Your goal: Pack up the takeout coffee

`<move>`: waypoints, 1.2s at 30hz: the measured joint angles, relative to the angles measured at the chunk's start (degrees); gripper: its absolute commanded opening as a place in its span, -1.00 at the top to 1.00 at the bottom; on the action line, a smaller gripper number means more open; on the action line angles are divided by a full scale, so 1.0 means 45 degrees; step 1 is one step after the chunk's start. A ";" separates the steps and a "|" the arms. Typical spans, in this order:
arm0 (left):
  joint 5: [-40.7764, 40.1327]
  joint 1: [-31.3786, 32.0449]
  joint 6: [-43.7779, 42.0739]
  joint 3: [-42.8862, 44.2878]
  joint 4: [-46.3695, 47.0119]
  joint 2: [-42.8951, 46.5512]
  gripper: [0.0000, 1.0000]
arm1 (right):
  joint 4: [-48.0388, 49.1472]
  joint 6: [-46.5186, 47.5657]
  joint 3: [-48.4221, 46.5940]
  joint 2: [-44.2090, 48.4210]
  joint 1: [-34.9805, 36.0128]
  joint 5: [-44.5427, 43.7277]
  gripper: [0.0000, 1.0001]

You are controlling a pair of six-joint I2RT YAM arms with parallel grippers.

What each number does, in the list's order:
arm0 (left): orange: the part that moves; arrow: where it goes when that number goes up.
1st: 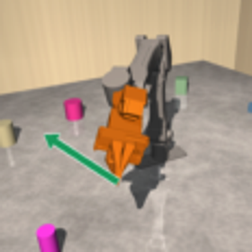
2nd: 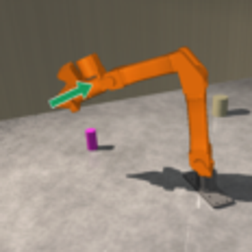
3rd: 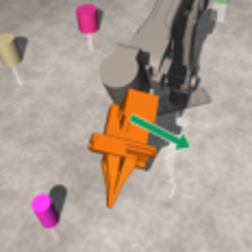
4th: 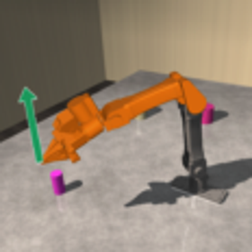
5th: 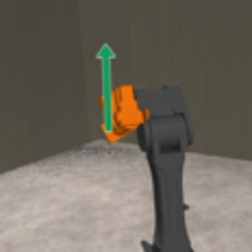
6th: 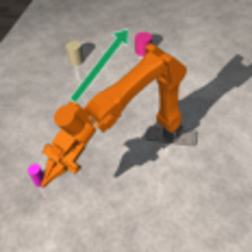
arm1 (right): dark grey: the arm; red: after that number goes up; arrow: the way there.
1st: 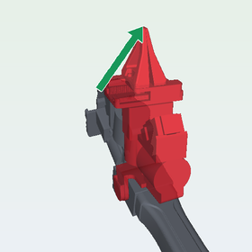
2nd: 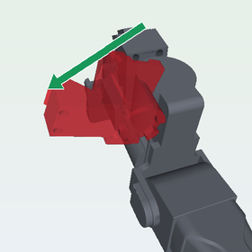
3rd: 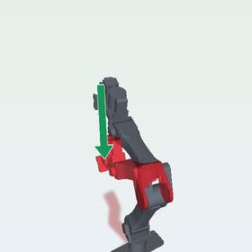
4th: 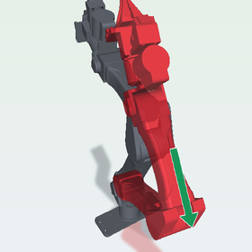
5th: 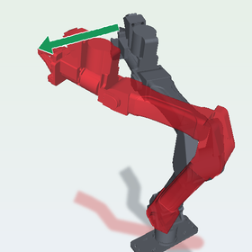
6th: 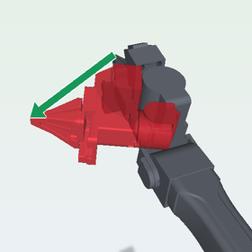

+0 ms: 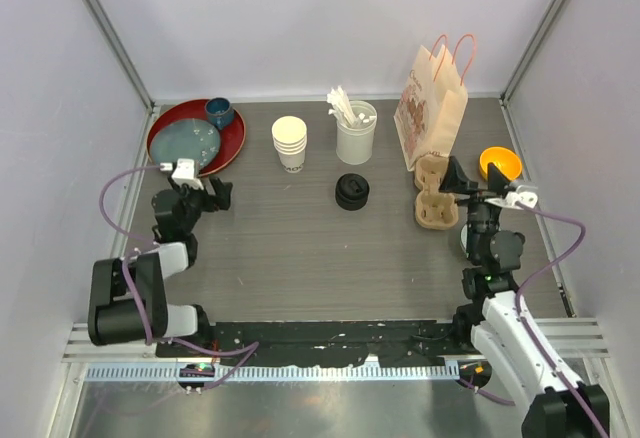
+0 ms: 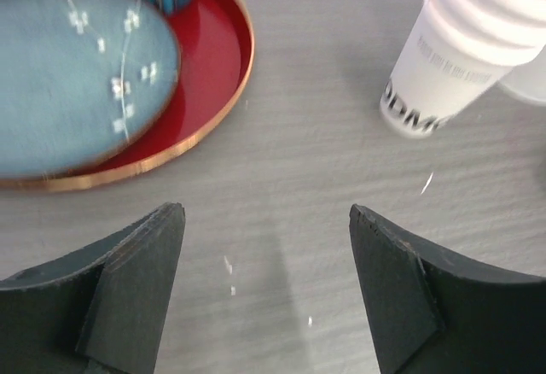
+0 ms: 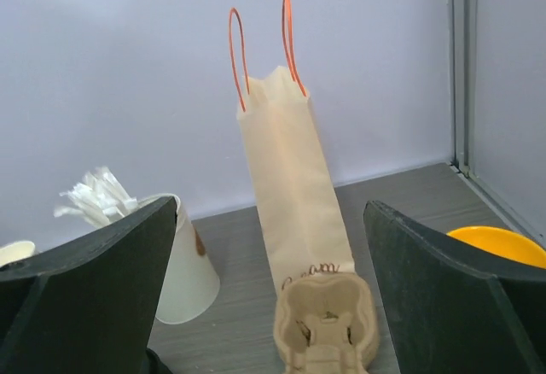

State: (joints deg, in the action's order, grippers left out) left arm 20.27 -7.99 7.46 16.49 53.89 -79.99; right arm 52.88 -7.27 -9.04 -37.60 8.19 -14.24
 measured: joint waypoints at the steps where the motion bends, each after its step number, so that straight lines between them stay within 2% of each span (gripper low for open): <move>1: 0.0083 0.0000 0.0005 0.0442 -0.0942 0.0476 -0.52 | -0.1015 -0.0253 -0.0554 0.0296 0.0000 0.0010 -0.89; 6: 0.1452 0.0015 -0.0593 0.3361 -0.4779 0.2050 -0.45 | -0.5416 -0.1350 -0.3269 0.0520 0.0000 0.0238 -0.85; 9: 0.2336 0.0384 -0.1885 0.5289 -0.7878 0.2501 -0.53 | -0.7315 -0.1627 -0.4303 0.0092 0.0000 0.1030 -0.84; 11: 0.2599 0.1229 -0.3191 0.6931 -1.0554 0.2467 -0.53 | -0.8262 -0.1661 -0.4741 -0.0311 0.0000 0.1574 -0.84; 14: 0.2667 0.3322 -0.4872 0.9986 -1.4416 0.1681 -0.52 | -0.9700 -0.1617 -0.5187 -0.0942 0.0000 0.2579 -0.84; 17: 0.2594 0.4983 -0.5858 1.2944 -1.6781 0.0345 -0.53 | -1.0778 -0.1413 -0.5231 -0.1122 0.0000 0.3371 -0.84; 20: 0.1948 0.6135 -0.6431 1.5208 -1.8200 -0.1078 -0.51 | -1.1400 -0.1103 -0.5241 -0.1083 0.0000 0.3891 -0.85; 22: 0.1331 0.6766 -0.6640 1.6422 -1.8875 -0.2132 -0.41 | -1.1827 -0.0835 -0.5241 -0.0976 0.0000 0.4104 -0.85; 28: -0.0287 0.7757 -0.6727 1.9909 -2.0992 -0.5960 -0.32 | -1.2376 -0.0359 -0.5246 -0.0797 0.0000 0.4294 -0.85; 32: -0.1239 0.7805 -0.6334 2.0900 -2.1585 -0.7441 -0.29 | -1.2507 -0.0253 -0.5280 -0.0908 0.0000 0.4405 -0.85; 36: -0.1778 0.7771 -0.6076 2.0988 -2.1804 -0.7572 -0.23 | -1.2556 -0.0180 -0.5338 -0.1156 0.0000 0.4639 -0.85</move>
State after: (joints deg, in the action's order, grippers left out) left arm 12.27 26.98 -19.88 110.93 -44.23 -114.06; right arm -3.62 -8.08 -33.06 -42.81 8.19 6.63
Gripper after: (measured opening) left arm 0.638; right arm 0.924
